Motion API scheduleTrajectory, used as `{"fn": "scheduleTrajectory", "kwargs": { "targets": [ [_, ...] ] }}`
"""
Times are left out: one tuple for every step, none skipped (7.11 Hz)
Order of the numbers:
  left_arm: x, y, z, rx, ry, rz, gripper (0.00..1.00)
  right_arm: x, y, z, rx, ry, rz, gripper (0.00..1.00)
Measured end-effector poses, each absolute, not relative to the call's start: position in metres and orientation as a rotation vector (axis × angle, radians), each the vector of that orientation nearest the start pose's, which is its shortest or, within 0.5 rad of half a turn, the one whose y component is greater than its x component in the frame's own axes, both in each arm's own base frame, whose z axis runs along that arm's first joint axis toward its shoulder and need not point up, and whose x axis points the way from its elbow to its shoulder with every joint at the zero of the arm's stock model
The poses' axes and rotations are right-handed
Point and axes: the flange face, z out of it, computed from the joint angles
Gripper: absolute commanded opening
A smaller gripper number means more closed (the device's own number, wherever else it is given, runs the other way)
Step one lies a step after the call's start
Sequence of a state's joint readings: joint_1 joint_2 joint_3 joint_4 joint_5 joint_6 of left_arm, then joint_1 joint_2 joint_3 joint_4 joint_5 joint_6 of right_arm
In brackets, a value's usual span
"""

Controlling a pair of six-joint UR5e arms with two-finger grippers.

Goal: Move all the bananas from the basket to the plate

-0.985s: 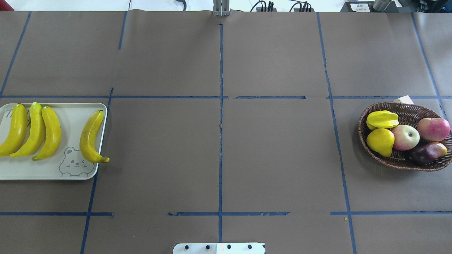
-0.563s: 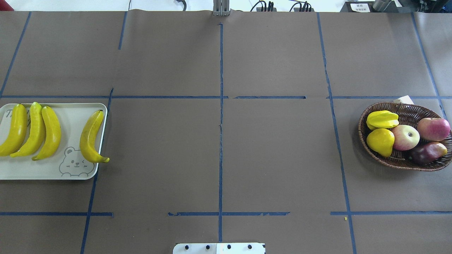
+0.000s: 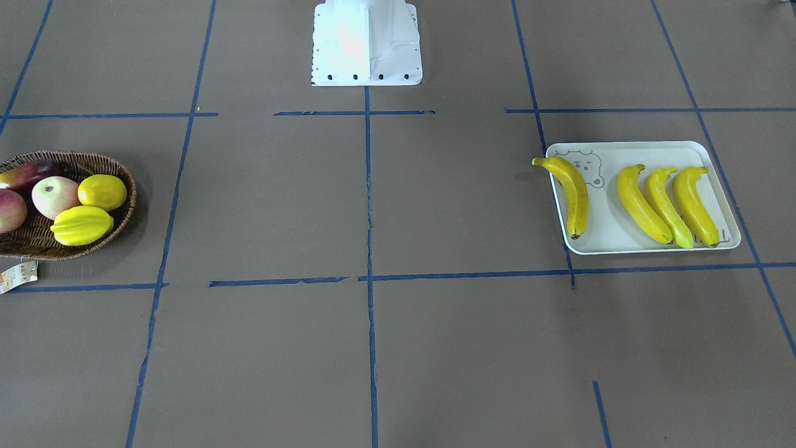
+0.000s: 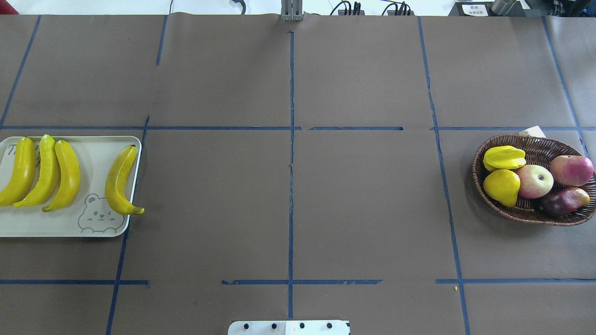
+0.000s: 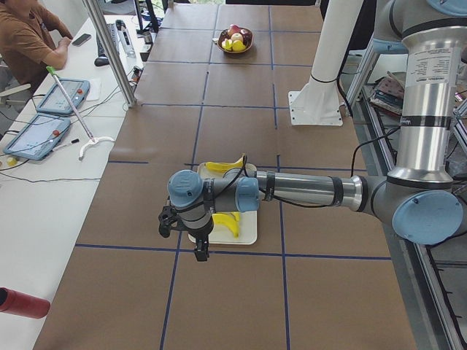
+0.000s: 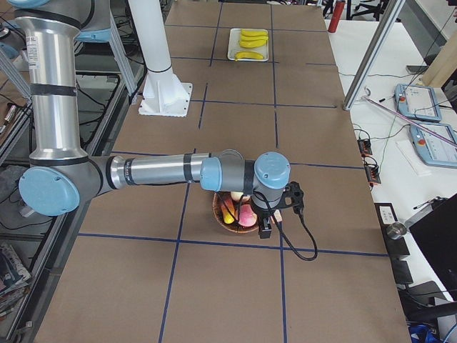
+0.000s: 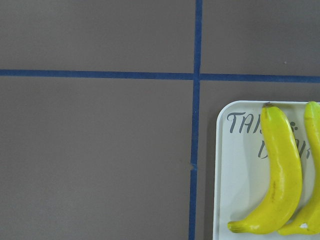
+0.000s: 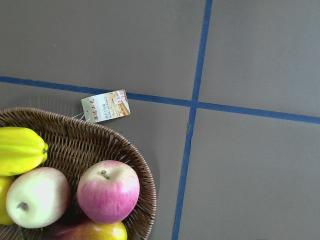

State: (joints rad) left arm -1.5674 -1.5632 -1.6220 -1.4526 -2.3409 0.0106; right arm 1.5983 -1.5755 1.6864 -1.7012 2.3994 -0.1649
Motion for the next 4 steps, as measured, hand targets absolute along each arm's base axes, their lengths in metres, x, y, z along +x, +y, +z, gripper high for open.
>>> {"fn": "scheduleTrajectory", "kwargs": {
  "targets": [
    [-0.064,-0.482,0.651,-0.070,0.770,-0.019,1.00,0.073,-0.481,0.620,0.049,-0.824,-0.116,1.00],
    [-0.064,-0.482,0.651,-0.070,0.771,-0.020,1.00,0.074,-0.477,0.627,0.035,-0.822,-0.109,1.00],
    [-0.064,-0.482,0.651,-0.070,0.771,-0.020,1.00,0.076,-0.475,0.634,0.024,-0.822,-0.101,1.00],
    [-0.065,-0.482,0.652,-0.071,0.772,-0.021,1.00,0.078,-0.473,0.640,0.016,-0.822,-0.092,1.00]
  ]
}}
